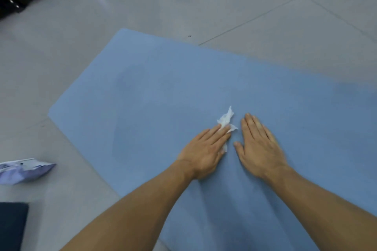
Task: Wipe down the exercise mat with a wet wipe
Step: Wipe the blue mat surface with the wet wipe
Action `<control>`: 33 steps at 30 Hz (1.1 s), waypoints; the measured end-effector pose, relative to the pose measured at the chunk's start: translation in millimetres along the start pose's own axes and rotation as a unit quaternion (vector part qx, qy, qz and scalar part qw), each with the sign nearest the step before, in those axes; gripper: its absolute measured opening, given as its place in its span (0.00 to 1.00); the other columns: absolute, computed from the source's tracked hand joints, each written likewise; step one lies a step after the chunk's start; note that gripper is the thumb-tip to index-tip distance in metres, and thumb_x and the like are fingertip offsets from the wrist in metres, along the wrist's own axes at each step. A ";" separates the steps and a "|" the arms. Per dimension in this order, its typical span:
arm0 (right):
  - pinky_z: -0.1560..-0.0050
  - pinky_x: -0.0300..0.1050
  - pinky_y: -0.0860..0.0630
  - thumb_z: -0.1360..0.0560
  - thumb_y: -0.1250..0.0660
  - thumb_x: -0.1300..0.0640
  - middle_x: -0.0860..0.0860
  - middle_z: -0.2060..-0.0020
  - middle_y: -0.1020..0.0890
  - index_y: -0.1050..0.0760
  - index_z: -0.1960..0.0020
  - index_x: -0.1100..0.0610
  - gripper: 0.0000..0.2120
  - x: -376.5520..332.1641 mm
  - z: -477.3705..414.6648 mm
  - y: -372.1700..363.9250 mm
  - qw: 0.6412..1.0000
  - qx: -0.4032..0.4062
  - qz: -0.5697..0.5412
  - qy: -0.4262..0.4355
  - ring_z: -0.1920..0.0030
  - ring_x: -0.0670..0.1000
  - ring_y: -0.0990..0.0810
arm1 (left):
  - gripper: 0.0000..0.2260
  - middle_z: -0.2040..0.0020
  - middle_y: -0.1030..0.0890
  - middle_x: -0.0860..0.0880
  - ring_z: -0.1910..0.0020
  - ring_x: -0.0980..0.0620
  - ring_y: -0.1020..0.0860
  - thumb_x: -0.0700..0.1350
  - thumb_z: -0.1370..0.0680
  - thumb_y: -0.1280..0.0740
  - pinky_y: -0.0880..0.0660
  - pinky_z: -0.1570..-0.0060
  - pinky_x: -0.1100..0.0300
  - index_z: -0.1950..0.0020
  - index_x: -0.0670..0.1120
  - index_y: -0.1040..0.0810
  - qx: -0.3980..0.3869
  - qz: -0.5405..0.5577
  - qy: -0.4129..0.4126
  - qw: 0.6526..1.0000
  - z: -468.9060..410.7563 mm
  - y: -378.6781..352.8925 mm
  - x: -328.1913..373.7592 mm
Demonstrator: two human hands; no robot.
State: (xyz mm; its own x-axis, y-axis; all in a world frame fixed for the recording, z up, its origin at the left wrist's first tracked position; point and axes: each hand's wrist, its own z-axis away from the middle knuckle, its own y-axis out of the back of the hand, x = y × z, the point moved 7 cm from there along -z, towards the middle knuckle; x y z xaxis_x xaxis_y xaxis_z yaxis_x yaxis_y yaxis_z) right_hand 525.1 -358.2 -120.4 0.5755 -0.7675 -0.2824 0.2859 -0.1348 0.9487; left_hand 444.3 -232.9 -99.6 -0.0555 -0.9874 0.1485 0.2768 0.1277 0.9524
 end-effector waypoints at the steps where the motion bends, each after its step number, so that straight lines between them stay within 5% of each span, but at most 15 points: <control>1: 0.20 0.47 0.56 0.17 0.47 0.43 0.55 0.17 0.51 0.52 0.17 0.60 0.35 -0.7 0.6 0.0 1.000 -0.006 -0.004 -0.002 0.17 0.52 0.55 | 0.25 0.17 0.58 0.57 0.17 0.55 0.57 0.51 0.12 0.51 0.64 0.22 0.60 0.15 0.50 0.53 -0.004 -0.019 0.021 1.000 1.7 2.8 -13.4; 10: 0.20 0.47 0.62 0.16 0.49 0.43 0.54 0.17 0.62 0.62 0.17 0.60 0.37 -13.4 29.1 -2.5 0.998 -0.041 -0.040 -0.030 0.18 0.52 0.64 | 0.26 0.15 0.52 0.48 0.17 0.50 0.51 0.51 0.13 0.54 0.54 0.20 0.55 0.16 0.44 0.52 -0.027 -0.001 0.297 0.954 59.3 12.2 -122.8; 15: 0.21 0.46 0.63 0.17 0.48 0.42 0.54 0.17 0.61 0.61 0.17 0.59 0.38 -16.9 28.5 -11.1 0.998 -0.029 -0.037 -0.040 0.18 0.51 0.64 | 0.25 0.16 0.50 0.51 0.17 0.52 0.49 0.49 0.13 0.49 0.57 0.20 0.60 0.16 0.46 0.47 0.060 0.041 0.181 0.981 50.5 2.0 -92.4; 22: 0.20 0.45 0.61 0.16 0.48 0.47 0.54 0.17 0.58 0.58 0.17 0.60 0.34 -19.9 38.7 -12.5 0.998 -0.035 -0.023 -0.038 0.17 0.51 0.60 | 0.22 0.19 0.39 0.44 0.19 0.46 0.43 0.43 0.15 0.40 0.47 0.20 0.49 0.21 0.39 0.35 0.111 0.145 -0.027 0.983 41.5 -10.6 31.6; 26: 0.19 0.44 0.61 0.17 0.47 0.52 0.53 0.17 0.57 0.58 0.16 0.59 0.34 -17.3 50.7 -13.9 0.998 -0.055 -0.024 -0.019 0.17 0.50 0.60 | 0.23 0.17 0.44 0.48 0.17 0.53 0.49 0.44 0.14 0.43 0.54 0.19 0.58 0.18 0.42 0.40 0.091 0.194 -0.061 0.975 44.7 -18.1 58.0; 29: 0.20 0.43 0.62 0.16 0.48 0.47 0.52 0.17 0.57 0.58 0.16 0.58 0.34 -16.2 55.7 -7.9 0.998 -0.053 -0.008 -0.017 0.17 0.50 0.59 | 0.25 0.16 0.50 0.51 0.17 0.52 0.56 0.48 0.13 0.49 0.55 0.19 0.54 0.17 0.45 0.46 0.045 0.094 -0.085 0.991 51.3 -25.5 44.5; 33: 0.21 0.43 0.60 0.15 0.48 0.44 0.51 0.17 0.58 0.58 0.16 0.56 0.34 -27.8 61.2 -5.2 0.997 -0.062 -0.004 -0.034 0.17 0.49 0.60 | 0.23 0.17 0.50 0.51 0.17 0.48 0.50 0.48 0.13 0.48 0.49 0.19 0.52 0.18 0.44 0.41 0.058 0.050 -0.033 0.997 58.5 -14.8 -5.3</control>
State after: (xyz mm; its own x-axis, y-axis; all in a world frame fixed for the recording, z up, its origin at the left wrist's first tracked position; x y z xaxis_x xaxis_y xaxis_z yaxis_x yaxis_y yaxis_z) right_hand 460.7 -374.5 -108.8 0.5211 -0.8077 -0.2760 0.3854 -0.0659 0.9204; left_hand 384.4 -224.0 -98.9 -0.0966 -0.9611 0.2586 0.1725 0.2397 0.9554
